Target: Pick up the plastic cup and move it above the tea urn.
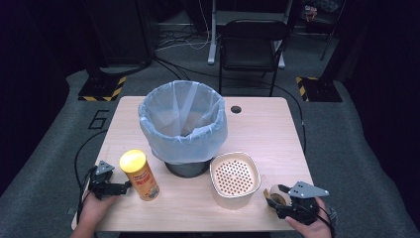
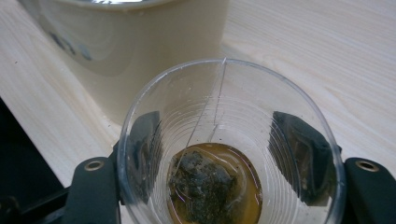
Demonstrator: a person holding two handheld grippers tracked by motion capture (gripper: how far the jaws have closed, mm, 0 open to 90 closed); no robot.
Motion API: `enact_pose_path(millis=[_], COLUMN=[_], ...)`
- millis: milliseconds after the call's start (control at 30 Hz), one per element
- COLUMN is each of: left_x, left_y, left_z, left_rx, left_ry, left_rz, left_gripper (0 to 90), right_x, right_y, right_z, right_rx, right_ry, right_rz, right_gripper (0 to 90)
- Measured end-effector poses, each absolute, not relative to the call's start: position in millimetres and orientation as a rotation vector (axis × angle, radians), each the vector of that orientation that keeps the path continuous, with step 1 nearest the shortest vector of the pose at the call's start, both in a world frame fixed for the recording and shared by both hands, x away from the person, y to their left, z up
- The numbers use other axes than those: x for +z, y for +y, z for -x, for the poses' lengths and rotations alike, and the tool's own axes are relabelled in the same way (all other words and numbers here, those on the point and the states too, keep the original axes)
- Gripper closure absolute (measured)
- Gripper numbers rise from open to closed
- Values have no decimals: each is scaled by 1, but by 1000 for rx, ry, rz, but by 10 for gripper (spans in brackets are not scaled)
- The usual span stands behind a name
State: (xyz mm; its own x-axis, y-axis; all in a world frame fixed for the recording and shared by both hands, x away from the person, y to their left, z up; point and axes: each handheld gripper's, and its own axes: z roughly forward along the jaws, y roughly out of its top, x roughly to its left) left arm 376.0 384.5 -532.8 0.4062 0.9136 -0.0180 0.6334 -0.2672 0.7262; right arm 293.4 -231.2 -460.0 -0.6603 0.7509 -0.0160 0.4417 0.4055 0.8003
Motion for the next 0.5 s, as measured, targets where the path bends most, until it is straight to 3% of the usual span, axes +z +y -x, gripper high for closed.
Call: enact_pose_path(millis=[500], left_x=[-533], left_y=[385], left_z=[-376], left_rx=[544], left_ry=[1313], left_rz=[-2003], left_gripper=[5], right_x=[-437], right_y=[-240], right_z=[-315], right_rx=[1109], right_ry=[2287], right_rz=[-997], right_gripper=[343])
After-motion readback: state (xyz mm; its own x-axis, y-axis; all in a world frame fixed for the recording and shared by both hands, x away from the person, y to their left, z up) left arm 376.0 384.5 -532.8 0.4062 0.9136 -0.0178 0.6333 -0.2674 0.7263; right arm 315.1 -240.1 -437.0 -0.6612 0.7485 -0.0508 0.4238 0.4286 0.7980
